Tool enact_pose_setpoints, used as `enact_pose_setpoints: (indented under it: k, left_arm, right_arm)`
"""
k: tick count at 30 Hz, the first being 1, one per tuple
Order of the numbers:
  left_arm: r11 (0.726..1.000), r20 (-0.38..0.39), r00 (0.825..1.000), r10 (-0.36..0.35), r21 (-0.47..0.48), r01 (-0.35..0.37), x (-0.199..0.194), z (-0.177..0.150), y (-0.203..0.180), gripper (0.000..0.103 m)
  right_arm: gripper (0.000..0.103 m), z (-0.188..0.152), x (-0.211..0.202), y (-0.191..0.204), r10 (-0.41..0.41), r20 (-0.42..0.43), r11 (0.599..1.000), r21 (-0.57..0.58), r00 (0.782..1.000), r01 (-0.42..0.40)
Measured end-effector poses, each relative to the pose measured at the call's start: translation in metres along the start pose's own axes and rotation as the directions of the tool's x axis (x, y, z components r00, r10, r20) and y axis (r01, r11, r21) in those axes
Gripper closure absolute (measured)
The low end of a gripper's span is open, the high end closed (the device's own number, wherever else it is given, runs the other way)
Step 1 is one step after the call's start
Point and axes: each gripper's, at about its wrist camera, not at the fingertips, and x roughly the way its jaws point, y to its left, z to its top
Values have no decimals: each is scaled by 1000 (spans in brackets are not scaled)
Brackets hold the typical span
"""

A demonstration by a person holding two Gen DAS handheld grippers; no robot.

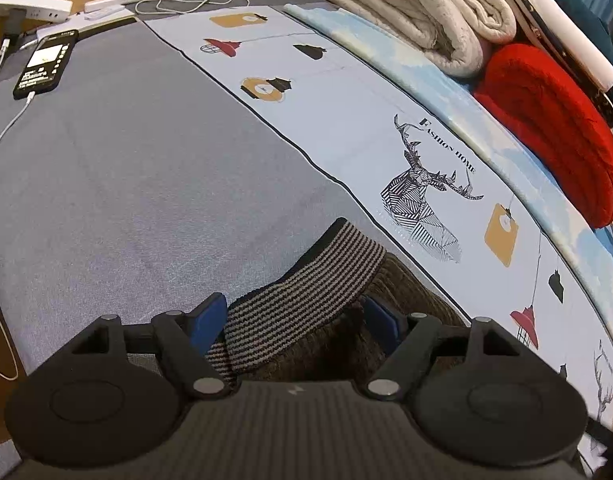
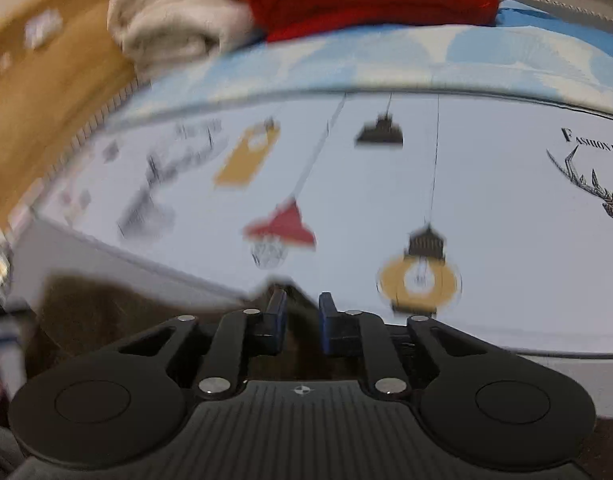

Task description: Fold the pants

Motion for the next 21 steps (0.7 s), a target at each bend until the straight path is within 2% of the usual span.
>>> enact_pose_setpoints:
  k: [2, 5, 8, 11, 14, 16, 18, 20, 21]
  left_arm:
    - [1000, 2, 1000, 4, 15, -4, 0, -1, -2, 22]
    - [1000, -1, 1000, 3, 11, -3, 0, 1, -1, 22]
    - [1000, 22, 1000, 1, 6, -2, -5, 3, -1, 22]
    - [997, 33, 999, -39, 67, 37, -13, -2, -11, 19]
    - [981, 55, 996, -77, 182, 66, -26, -20, -31, 18]
    - [960, 65, 993, -103, 266, 83, -35, -38, -47, 17]
    - [933, 14, 989, -145, 334, 132, -37, -58, -62, 17]
    - [898, -112, 979, -168, 392, 199, -28, -83, -78, 13]
    - [882, -173, 973, -156, 419, 216, -20, -94, -84, 13]
  right_arm:
    - [91, -8, 22, -4, -38, 3, 999, 22, 999, 37]
    - [92, -3, 25, -2, -54, 22, 995, 80, 998, 52]
    - [88, -1, -10, -8, -33, 68, 986, 163, 997, 21]
    - [75, -19, -61, -6, -19, 111, 992, 128, 994, 4]
    - [72, -59, -98, -5, -40, 75, 993, 114, 996, 32]
    - [72, -92, -116, -7, -102, 58, 990, 108, 993, 95]
    - [71, -122, -120, -13, -157, 20, 979, 133, 987, 153]
    - [71, -147, -111, -23, -182, -44, 969, 163, 982, 186]
    - [70, -160, -102, -28, -197, -92, 964, 165, 976, 210]
